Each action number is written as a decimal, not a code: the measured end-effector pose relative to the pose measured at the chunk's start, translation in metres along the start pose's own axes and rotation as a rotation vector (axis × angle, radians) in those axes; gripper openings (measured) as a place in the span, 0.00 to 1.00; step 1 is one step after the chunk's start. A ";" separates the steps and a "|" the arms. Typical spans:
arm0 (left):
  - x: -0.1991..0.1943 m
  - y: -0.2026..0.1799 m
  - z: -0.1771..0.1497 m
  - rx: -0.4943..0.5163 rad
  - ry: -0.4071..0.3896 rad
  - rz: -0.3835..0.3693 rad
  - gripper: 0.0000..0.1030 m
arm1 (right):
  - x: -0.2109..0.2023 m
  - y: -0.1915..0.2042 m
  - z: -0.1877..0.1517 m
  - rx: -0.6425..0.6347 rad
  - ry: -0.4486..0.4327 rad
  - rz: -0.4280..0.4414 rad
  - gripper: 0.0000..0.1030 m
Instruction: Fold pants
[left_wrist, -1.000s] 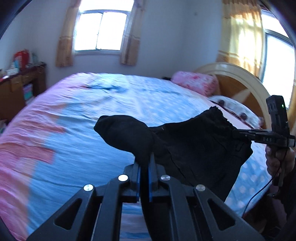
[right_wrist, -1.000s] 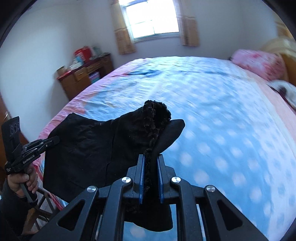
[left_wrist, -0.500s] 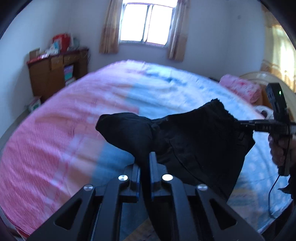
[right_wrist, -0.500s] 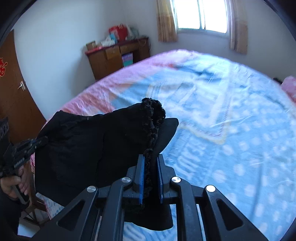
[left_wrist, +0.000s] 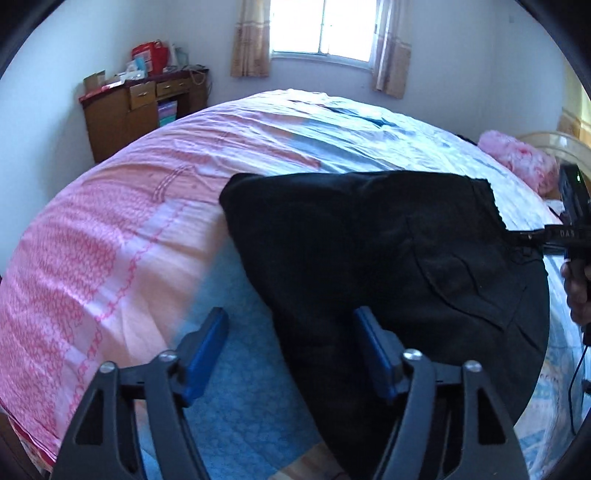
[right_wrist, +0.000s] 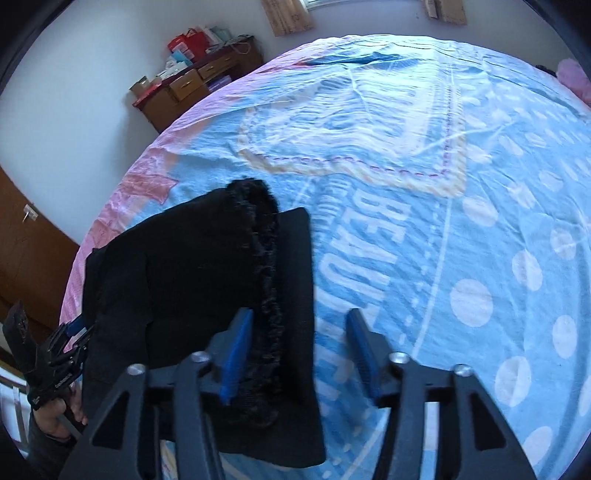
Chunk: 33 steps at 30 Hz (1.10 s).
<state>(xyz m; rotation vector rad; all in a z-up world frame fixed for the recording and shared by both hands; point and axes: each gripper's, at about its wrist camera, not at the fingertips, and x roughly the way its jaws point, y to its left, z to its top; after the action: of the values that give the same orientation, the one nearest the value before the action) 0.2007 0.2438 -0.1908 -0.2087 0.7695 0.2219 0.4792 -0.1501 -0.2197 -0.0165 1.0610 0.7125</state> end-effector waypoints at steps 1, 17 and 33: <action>-0.001 0.001 -0.001 -0.002 0.001 0.002 0.74 | 0.000 -0.003 -0.001 0.014 -0.002 0.011 0.59; -0.057 -0.021 0.000 0.062 -0.034 0.034 0.75 | -0.064 -0.020 -0.020 0.112 -0.149 -0.108 0.63; -0.138 -0.047 -0.031 0.147 -0.120 -0.022 0.93 | -0.157 0.072 -0.138 -0.067 -0.356 -0.194 0.70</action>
<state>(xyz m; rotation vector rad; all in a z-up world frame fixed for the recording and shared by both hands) 0.0965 0.1738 -0.1104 -0.0641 0.6612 0.1549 0.2863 -0.2236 -0.1419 -0.0475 0.6840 0.5496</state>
